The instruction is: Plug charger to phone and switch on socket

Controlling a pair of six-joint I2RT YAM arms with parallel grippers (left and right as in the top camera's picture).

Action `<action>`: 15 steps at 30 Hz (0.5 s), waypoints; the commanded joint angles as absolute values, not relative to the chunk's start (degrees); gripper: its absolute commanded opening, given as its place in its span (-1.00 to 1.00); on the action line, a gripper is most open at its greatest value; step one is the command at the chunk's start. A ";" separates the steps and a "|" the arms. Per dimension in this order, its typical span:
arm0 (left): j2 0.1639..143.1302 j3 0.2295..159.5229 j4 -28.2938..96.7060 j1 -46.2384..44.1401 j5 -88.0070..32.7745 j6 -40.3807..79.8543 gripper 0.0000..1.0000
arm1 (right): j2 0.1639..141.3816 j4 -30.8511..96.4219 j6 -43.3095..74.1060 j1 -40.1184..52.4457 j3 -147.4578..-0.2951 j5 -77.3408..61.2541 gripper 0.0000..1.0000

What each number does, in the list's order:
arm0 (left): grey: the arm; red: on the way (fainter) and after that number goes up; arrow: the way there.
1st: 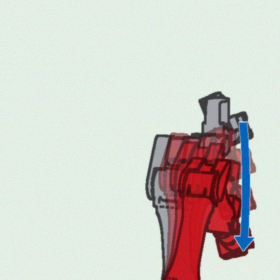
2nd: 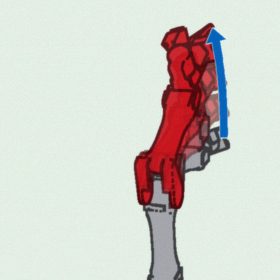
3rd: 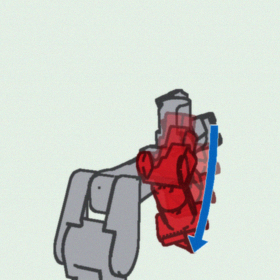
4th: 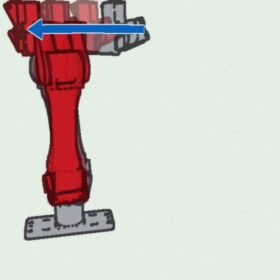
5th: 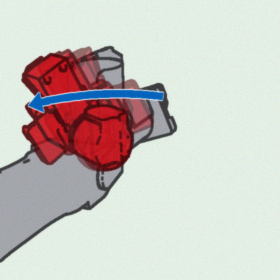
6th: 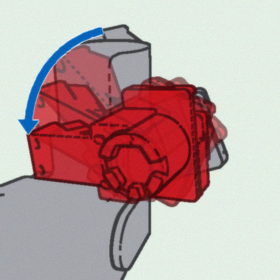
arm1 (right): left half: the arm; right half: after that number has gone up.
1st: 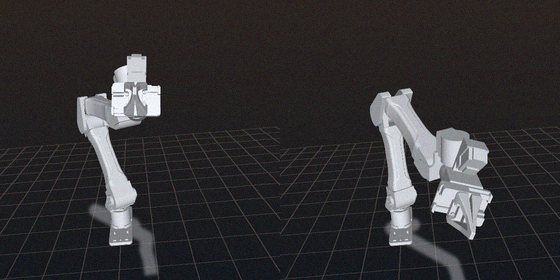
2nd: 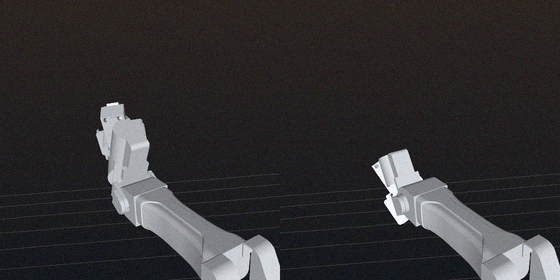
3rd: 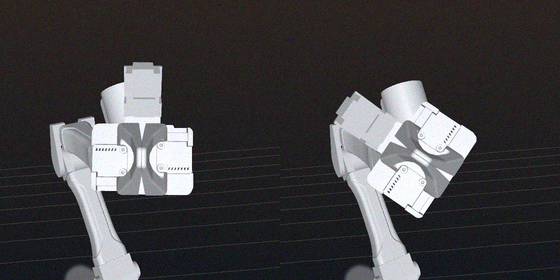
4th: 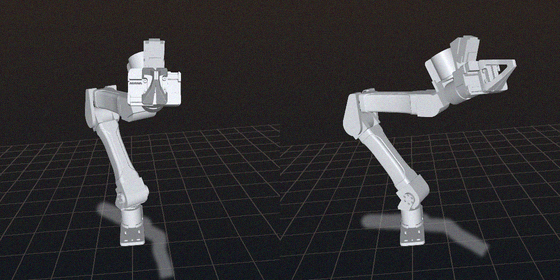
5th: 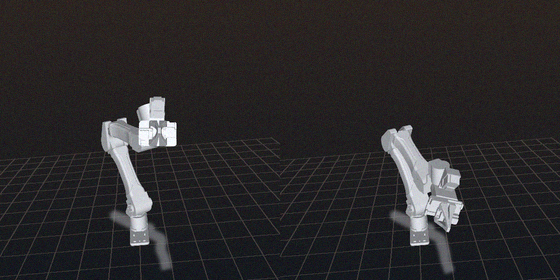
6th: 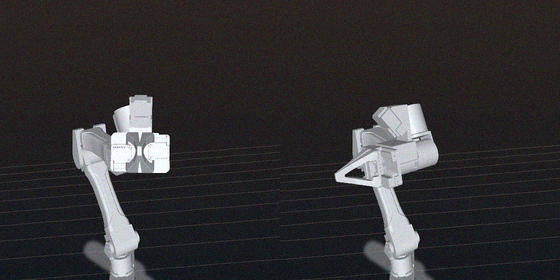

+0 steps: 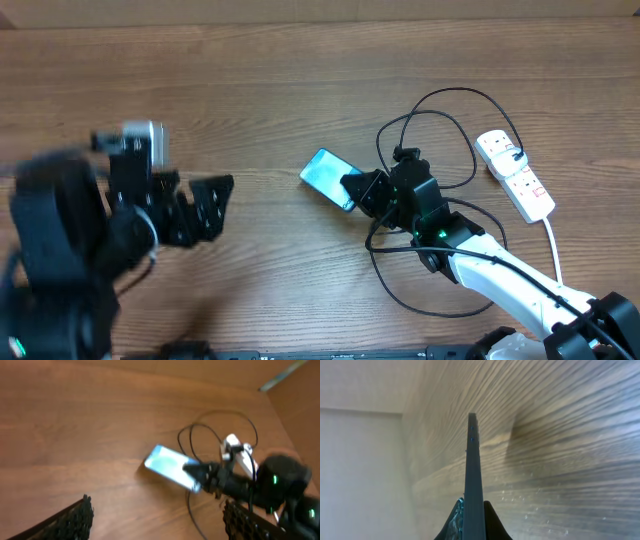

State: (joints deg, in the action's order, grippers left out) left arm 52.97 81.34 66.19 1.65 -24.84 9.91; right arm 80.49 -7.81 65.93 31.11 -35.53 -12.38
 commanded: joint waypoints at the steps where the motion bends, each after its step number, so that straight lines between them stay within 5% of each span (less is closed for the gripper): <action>1: 42.06 64.90 59.92 2.35 -20.08 20.71 0.77 | 78.48 -8.82 66.48 30.92 -37.58 -17.15 -0.92; 5: 34.00 49.54 49.54 2.33 -20.29 34.94 0.99 | 78.48 -8.80 68.07 30.92 -37.58 -18.76 -0.92; 11: 35.66 29.76 26.65 2.22 -37.45 53.74 1.00 | 78.48 -8.84 82.13 31.53 -37.58 -21.21 -0.92; 15: 41.47 22.13 11.64 2.22 -43.40 63.05 0.82 | 78.50 -9.10 94.37 34.26 -37.58 -21.04 -0.92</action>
State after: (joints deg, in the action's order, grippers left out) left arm 38.24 26.11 17.37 1.98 -34.37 49.76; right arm 80.38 -7.94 81.14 31.88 -35.59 -19.53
